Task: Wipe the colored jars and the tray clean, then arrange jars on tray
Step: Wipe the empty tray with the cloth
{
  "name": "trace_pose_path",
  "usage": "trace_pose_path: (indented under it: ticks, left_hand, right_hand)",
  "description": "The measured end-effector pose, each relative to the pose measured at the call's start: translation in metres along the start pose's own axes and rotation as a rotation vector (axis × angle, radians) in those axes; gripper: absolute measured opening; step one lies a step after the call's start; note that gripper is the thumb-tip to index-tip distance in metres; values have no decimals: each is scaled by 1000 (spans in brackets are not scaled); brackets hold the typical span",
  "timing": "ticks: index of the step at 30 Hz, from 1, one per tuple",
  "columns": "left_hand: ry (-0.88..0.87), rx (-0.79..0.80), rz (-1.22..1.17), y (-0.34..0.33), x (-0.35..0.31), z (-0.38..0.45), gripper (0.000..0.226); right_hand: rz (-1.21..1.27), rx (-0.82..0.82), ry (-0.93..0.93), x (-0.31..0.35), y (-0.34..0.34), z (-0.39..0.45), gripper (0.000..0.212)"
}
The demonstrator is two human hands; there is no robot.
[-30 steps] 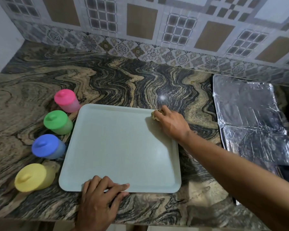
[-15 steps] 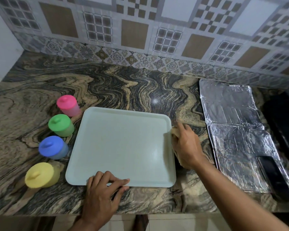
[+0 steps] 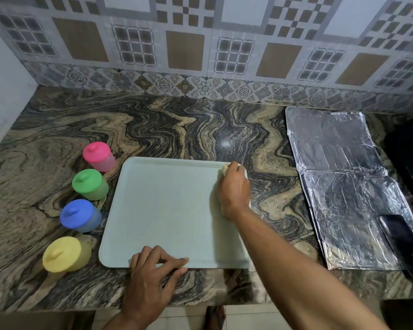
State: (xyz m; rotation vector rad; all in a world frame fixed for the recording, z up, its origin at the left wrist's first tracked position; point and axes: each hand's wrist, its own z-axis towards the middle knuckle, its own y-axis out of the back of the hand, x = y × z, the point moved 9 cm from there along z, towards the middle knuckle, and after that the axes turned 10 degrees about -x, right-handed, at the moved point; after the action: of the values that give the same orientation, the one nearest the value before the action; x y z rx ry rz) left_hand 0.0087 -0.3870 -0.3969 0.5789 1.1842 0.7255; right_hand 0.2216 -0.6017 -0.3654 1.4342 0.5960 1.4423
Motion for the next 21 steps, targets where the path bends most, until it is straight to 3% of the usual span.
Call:
trace_pose_path:
  ticks: [4, 7, 12, 16, 21]
  left_hand:
    - [1, 10, 17, -2, 0, 1, 21]
    - [1, 29, 52, -3, 1, -1, 15]
    - [22, -10, 51, -1, 0, 0, 20]
    - [37, -21, 28, -1, 0, 0, 21]
    - [38, -17, 27, 1, -1, 0, 25]
  right_hand:
    - [174, 76, 176, 59, -25, -37, 22]
    - [175, 222, 333, 97, -52, -68, 24]
    - [186, 351, 427, 90, -33, -67, 27]
    - [250, 206, 310, 36, 24, -53, 29]
    - [104, 13, 120, -60, 83, -45, 27]
